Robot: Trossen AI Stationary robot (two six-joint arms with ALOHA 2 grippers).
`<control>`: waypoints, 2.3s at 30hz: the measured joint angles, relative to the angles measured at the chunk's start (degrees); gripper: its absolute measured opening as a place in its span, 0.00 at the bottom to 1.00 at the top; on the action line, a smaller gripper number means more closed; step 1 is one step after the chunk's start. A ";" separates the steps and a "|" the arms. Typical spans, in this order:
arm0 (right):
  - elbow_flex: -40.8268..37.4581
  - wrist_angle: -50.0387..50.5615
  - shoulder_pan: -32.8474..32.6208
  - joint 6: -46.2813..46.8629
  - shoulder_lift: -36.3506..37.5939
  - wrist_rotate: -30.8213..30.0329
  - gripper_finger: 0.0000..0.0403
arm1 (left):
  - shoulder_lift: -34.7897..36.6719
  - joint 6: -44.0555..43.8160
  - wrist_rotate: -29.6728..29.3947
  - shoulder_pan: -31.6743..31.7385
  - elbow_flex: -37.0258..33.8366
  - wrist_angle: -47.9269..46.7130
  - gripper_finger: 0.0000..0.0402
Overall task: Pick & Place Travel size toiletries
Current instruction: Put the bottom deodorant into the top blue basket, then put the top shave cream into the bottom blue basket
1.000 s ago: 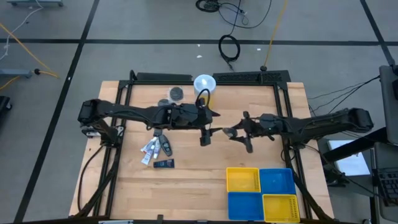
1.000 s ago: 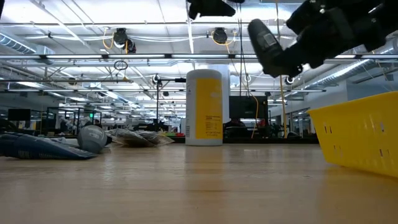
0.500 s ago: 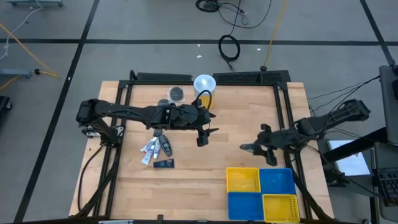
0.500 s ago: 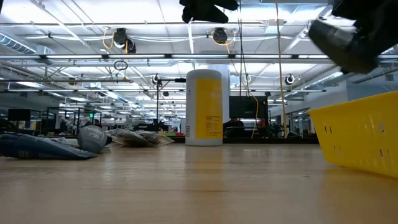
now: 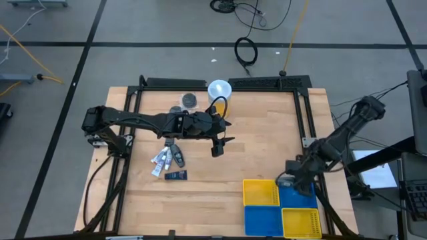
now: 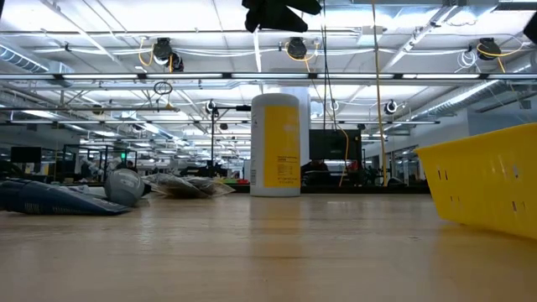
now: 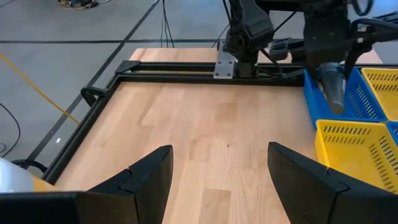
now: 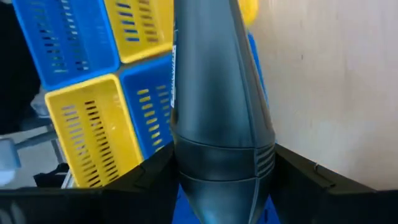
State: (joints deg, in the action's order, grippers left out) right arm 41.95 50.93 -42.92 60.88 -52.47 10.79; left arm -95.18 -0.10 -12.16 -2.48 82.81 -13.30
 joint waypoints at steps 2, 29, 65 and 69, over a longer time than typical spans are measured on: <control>0.00 0.00 -2.52 3.81 -0.39 -0.01 0.48 | 0.00 0.00 0.00 0.00 0.00 0.02 0.64; -0.02 -1.63 -17.20 25.03 -5.00 -0.11 0.48 | -0.07 0.04 0.01 -0.20 -0.04 -0.20 0.64; -3.17 -7.08 -13.82 20.61 -1.37 -5.92 0.41 | 1.37 -0.69 -0.06 -0.70 -0.11 -8.17 0.64; -3.17 -12.15 -11.31 13.58 2.45 -10.72 0.39 | 4.49 -4.63 -2.12 -1.57 -0.09 -16.39 0.64</control>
State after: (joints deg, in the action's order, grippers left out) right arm 38.79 38.78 -54.22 74.46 -50.03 0.06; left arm -90.68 -4.72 -14.28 -4.05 82.72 -29.69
